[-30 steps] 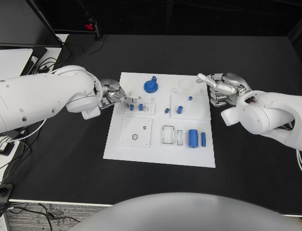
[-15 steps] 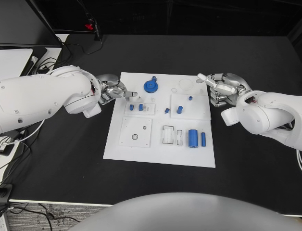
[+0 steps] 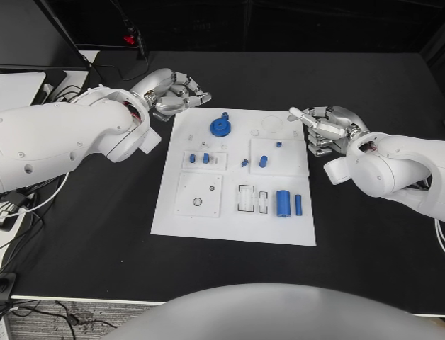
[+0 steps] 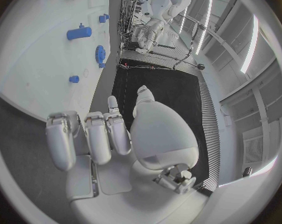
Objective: Assemble the parts on the task board
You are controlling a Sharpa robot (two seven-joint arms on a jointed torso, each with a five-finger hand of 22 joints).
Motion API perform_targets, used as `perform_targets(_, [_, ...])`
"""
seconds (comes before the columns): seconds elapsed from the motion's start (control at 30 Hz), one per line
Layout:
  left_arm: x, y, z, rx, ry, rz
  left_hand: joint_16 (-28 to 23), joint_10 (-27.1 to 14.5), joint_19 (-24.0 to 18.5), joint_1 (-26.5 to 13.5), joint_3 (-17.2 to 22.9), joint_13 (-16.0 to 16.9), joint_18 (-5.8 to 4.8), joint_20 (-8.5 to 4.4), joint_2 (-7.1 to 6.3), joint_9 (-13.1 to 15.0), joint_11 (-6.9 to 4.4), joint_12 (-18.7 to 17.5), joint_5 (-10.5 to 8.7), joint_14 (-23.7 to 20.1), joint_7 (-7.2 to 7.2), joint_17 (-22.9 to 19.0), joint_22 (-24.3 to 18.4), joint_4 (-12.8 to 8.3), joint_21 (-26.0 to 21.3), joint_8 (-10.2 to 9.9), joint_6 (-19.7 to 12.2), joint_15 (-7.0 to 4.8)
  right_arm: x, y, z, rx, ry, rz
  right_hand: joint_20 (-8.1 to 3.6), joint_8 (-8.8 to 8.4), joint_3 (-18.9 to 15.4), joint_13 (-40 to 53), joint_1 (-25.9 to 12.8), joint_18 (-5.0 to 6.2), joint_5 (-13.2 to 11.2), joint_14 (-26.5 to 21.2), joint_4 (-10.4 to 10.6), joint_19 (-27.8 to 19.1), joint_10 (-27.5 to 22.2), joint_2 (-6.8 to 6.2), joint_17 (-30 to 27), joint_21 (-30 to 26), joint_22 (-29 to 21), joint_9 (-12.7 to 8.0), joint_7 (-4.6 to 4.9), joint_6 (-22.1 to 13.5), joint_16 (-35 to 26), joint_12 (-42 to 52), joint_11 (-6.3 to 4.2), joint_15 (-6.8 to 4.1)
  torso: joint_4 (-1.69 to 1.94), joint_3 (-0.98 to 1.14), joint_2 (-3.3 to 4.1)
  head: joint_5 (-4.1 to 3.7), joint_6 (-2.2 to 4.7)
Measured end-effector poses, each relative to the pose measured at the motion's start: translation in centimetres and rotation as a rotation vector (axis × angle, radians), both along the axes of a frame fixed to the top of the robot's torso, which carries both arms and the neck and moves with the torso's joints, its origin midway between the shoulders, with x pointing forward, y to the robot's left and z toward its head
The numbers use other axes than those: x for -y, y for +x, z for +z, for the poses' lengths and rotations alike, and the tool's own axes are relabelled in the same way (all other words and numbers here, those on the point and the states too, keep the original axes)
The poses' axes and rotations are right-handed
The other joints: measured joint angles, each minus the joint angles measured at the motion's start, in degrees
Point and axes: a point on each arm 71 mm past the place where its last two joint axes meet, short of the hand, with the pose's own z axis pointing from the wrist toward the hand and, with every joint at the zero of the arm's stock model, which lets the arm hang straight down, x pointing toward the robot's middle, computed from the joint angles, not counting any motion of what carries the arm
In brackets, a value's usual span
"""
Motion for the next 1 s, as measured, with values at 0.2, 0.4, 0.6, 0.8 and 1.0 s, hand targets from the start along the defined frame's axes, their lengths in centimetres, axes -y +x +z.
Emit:
perform_targets(0.2, [1.0, 0.1, 0.2, 0.079, -0.061, -0.048, 0.00, -11.62, 0.11, 3.35, 0.41, -17.79, -0.01, 0.54, -2.07, -3.62, 1.09, -19.61, -0.31, 0.17, 0.54, 0.00, 0.00, -0.02, 0.91, -0.71, 0.54, 0.80, -0.1, 0.0, 0.2, 0.033, -0.018, 0.011, 0.00, 0.00, 0.00, 0.00, 0.00, 0.00, 0.00, 0.00, 0.00, 0.00, 0.00, 0.00, 0.00, 0.00, 0.00, 0.00, 0.00, 0.00, 0.00, 0.00, 0.00, 0.00, 0.00, -0.01, 0.03, -0.19, 0.00])
perform_targets(0.4, [1.9, -0.3, 0.0, 0.142, -0.066, -0.096, 0.00, -13.62, 0.08, 6.74, 0.41, -26.35, 0.01, 1.14, -3.34, -6.70, 1.67, -25.74, -1.18, 0.02, 1.36, 0.00, 0.05, -0.02, 1.91, -2.08, 1.36, 1.45, -0.2, 0.0, 0.4, 0.064, -0.031, 0.018, 0.00, 0.00, 0.00, 0.00, 0.00, 0.00, 0.00, 0.00, 0.00, 0.00, 0.00, 0.00, 0.00, 0.00, 0.00, -0.06, 0.00, 0.00, 0.00, 0.00, 0.00, 0.00, 0.01, 0.03, 0.03, -0.75, 0.00])
perform_targets(0.6, [3.4, -1.1, -1.1, 0.211, -0.002, -0.165, 0.00, -13.68, 0.10, 11.54, 0.49, -39.48, 0.00, 1.95, -3.94, -13.44, 2.98, -33.82, -6.28, 0.09, 2.67, 0.00, 0.04, 0.06, 1.91, -8.02, 2.94, 2.73, -0.3, 0.0, 0.5, 0.089, -0.038, 0.021, 0.00, 0.00, 0.00, 0.00, 0.10, 0.00, 0.00, 0.00, 0.00, 0.00, 0.00, 0.10, 0.01, 0.00, 0.00, -0.06, 0.00, 0.00, 0.00, 0.00, 0.00, 0.00, 0.07, 0.06, 0.03, -0.97, 0.00])
perform_targets(0.8, [5.2, -2.3, -2.6, 0.275, 0.100, -0.246, 0.00, -11.79, -0.10, 15.28, 1.19, -48.87, 0.00, 2.15, -3.60, -18.56, 3.21, -38.66, -11.87, 0.10, 2.72, 0.00, 0.04, -0.27, 1.91, -13.46, 6.77, 2.76, -0.3, 0.1, 0.6, 0.103, -0.041, 0.021, 0.00, 0.00, 0.00, 0.00, 0.29, 0.00, 0.00, 0.00, 0.00, 0.00, 0.00, 0.29, 0.04, 0.00, 0.00, -0.05, 0.00, 0.00, 0.00, 0.00, 0.00, 0.00, 0.08, 0.06, 0.03, -1.31, -0.01])
perform_targets(1.0, [6.5, -3.2, -3.5, 0.338, 0.209, -0.311, 0.00, -9.98, -0.10, 18.08, 2.68, -54.54, 0.00, 2.15, -3.77, -21.77, 2.95, -41.18, -16.30, 0.10, 2.44, 0.00, 0.04, -0.23, 1.91, -17.38, 10.94, 2.76, -0.2, 0.1, 0.7, 0.111, -0.043, 0.020, 0.00, 0.00, 0.00, 0.00, 0.29, 0.00, 0.00, 0.00, 0.00, 0.00, 0.00, 0.29, 0.04, 0.00, 0.00, -0.05, 0.00, 0.00, 0.00, 0.00, 0.00, 0.00, 0.08, 0.05, 0.03, -1.48, -0.01])
